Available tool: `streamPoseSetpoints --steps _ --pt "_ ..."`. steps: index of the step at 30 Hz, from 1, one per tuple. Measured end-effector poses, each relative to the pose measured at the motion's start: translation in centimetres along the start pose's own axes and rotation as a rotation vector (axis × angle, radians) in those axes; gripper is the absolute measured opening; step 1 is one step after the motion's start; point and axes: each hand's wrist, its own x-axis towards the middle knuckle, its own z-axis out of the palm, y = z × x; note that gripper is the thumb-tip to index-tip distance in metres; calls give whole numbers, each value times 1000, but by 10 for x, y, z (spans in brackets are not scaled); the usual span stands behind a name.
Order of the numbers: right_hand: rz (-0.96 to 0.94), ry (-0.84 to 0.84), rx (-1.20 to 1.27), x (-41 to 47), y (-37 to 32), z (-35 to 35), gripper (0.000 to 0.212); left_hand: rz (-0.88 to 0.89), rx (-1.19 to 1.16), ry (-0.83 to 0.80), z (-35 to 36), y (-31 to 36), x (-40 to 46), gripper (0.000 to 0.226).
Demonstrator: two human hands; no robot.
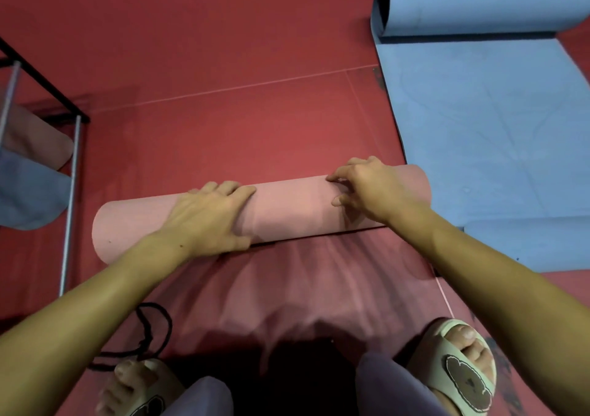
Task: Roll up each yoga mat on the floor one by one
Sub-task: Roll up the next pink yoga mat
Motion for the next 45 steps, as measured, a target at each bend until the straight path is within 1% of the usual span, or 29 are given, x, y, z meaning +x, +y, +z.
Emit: streamPoseSetpoints --steps 3,5,6,8,10,12,13,14,16,18,19,21,23,24,25,26,27,29,30,32,36,40,41,43,45 --pt "1 204 13 -7 0 16 37 -67 52 84 18 15 7 122" --pt "20 343 43 -15 -7 28 23 -88 111 102 26 17 15 133" --pt "24 394 52 -19 -12 33 19 -101 142 100 29 16 19 139" --pt "10 470 94 -26 -17 41 17 -121 189 96 32 16 26 146" --pt "8 519 193 -35 -17 45 20 -136 198 95 33 15 33 147" --pt "66 566 348 -52 -20 49 22 -141 168 96 31 11 39 143" --pt "125 576 484 -62 -23 51 22 -137 147 91 29 9 42 140" --pt "202 570 647 -72 -25 56 24 -130 125 81 27 6 43 136" --pt "398 503 937 -90 -24 66 35 -120 79 65 23 3 45 132" --pt "564 415 1113 -101 -14 81 53 -119 42 63 21 1 45 129" --pt "610 382 1158 -104 -9 87 65 -120 28 67 21 1 45 128" --pt "641 338 1255 -104 -3 93 94 -117 4 76 19 2 43 127" --pt "658 327 1417 -96 -1 90 119 -111 -19 92 15 4 39 127" --pt "664 321 1514 -91 0 87 128 -106 -33 101 12 5 38 128" --pt "669 317 1622 -86 0 82 131 -101 -51 108 9 7 36 128" --pt "660 323 1740 -81 -1 76 130 -97 -74 120 4 10 34 128" --pt "635 335 1855 -77 -3 68 124 -94 -97 139 0 13 33 128" --pt "559 402 1980 -70 -4 52 99 -81 -133 190 -7 19 31 127" --pt "539 450 1984 -67 -5 42 89 -72 -146 216 -9 22 31 127" --pt "490 536 1977 -62 -2 20 81 -65 -184 268 -15 25 33 127" --pt "387 567 2002 -53 5 -38 71 -59 -260 358 -30 17 40 128" --pt "276 640 1829 -41 -13 -99 61 -86 -327 436 -56 3 51 127" --pt "253 663 1780 -36 -21 -110 61 -103 -315 457 -64 2 52 126" --pt "202 736 1683 -25 -40 -133 70 -150 -284 499 -86 2 52 123" --pt "109 827 1548 -16 -60 -153 78 -179 -332 547 -118 0 47 116"
